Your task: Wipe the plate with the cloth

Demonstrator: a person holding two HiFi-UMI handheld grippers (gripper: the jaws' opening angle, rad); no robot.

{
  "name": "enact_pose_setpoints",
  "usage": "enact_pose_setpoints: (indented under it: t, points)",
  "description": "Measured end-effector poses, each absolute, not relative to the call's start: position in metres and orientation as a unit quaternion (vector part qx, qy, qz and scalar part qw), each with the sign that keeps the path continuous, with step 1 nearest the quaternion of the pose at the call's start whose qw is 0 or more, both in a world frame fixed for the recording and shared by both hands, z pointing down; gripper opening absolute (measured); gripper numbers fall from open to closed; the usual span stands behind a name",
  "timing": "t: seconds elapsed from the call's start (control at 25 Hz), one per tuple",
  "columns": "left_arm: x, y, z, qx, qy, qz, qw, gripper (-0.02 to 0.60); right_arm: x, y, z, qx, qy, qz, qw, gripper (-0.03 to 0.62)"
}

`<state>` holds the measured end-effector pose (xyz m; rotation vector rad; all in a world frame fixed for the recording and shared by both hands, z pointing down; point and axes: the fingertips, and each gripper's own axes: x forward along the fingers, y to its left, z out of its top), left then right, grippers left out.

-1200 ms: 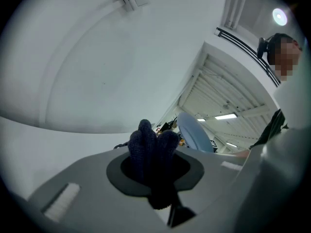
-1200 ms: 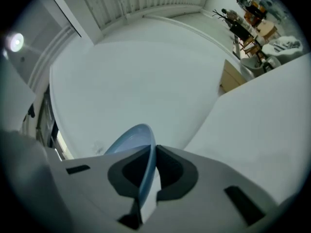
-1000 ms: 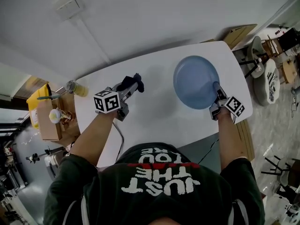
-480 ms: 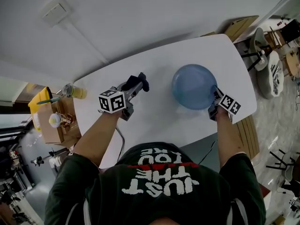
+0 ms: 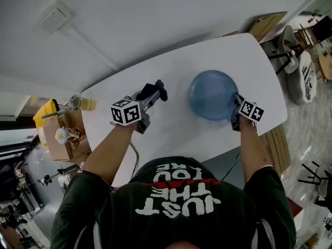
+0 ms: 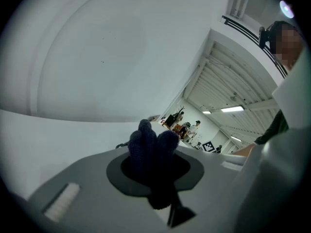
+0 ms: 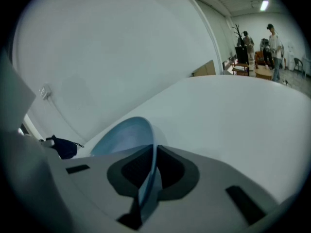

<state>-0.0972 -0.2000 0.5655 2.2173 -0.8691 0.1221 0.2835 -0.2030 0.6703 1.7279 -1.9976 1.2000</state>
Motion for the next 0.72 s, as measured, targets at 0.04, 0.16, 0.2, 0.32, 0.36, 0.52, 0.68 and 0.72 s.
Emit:
enact_pose_setpoints:
  t: [0.04,0.16,0.2,0.32,0.36,0.52,0.68,0.72]
  points:
    - [-0.097,-0.199,0.566,0.864,-0.339,0.049,0.37,0.066,0.282,-0.202,0.673,0.591,-0.681,0.408,0.143,0.015]
    - [-0.096,-0.196,0.567,0.863,-0.338,0.05,0.372,0.066,0.277,-0.196,0.682,0.582,-0.676,0.406,0.197,0.021]
    - [-0.096,-0.195,0.566,0.863,-0.338,0.05,0.372,0.066,0.275,-0.194,0.683,0.578,-0.676,0.408,0.206,0.074]
    - [-0.097,-0.194,0.561,0.864,-0.341,0.048,0.368,0.066,0.276,-0.192,0.675,0.577,-0.674,0.406,0.217,0.161]
    - [-0.099,-0.193,0.558,0.864,-0.342,0.045,0.366,0.066,0.278,-0.192,0.668,0.581,-0.675,0.401,0.214,0.164]
    - [-0.104,-0.193,0.537,0.868,-0.349,0.028,0.352,0.066,0.282,-0.188,0.616,0.585,-0.697,0.379,0.166,0.166]
    - [-0.108,-0.192,0.501,0.877,-0.358,0.013,0.321,0.066,0.274,-0.186,0.544,0.566,-0.742,0.34,0.12,0.164]
    - [-0.109,-0.191,0.491,0.879,-0.361,0.008,0.312,0.066,0.271,-0.187,0.524,0.559,-0.755,0.324,0.113,0.164]
